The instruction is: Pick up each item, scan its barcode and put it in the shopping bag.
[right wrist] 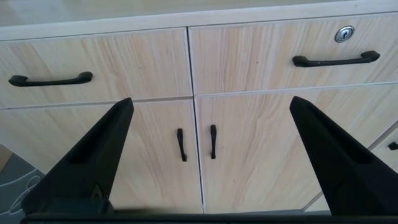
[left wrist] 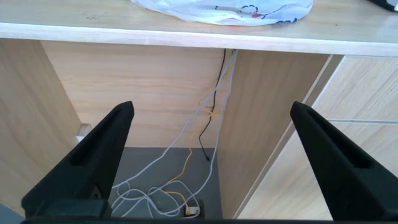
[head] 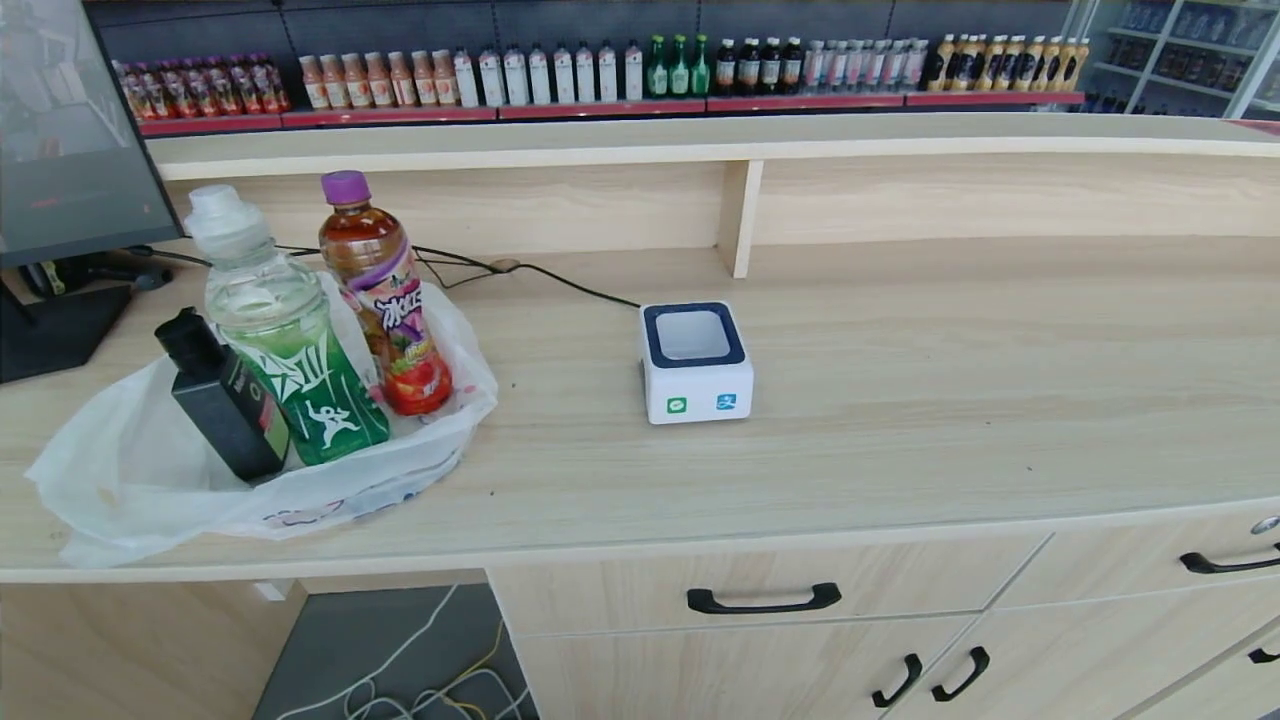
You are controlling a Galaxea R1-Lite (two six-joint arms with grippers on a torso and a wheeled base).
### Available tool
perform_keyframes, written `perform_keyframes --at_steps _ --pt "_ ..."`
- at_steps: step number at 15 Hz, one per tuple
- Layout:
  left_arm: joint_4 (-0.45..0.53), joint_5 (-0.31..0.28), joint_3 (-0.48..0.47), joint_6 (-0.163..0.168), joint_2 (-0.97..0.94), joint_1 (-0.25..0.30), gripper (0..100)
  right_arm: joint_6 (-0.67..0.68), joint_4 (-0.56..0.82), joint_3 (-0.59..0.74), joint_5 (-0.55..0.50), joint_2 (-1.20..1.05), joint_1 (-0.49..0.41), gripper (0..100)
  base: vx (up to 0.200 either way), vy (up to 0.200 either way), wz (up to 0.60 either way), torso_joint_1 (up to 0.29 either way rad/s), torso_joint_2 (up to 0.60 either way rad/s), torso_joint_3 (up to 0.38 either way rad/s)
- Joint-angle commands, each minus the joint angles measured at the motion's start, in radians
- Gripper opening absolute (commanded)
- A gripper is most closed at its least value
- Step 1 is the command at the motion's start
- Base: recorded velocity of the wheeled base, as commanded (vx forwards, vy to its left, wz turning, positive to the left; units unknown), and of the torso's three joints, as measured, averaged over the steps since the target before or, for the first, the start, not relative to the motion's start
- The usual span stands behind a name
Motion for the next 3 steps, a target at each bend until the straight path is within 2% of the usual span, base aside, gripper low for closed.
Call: perform_keyframes --at_steps 1,3 --pt "0.000 0.000 0.000 0.000 0.000 0.000 100 -0.002 0.000 0.000 0.000 0.002 0.000 100 0.000 0.000 0.00 0.000 0.00 0.000" --pt "0.000 0.000 0.000 0.000 0.000 0.000 100 0.000 0.000 0.000 0.000 0.002 0.000 100 0.000 0.000 0.00 0.000 0.00 0.000"
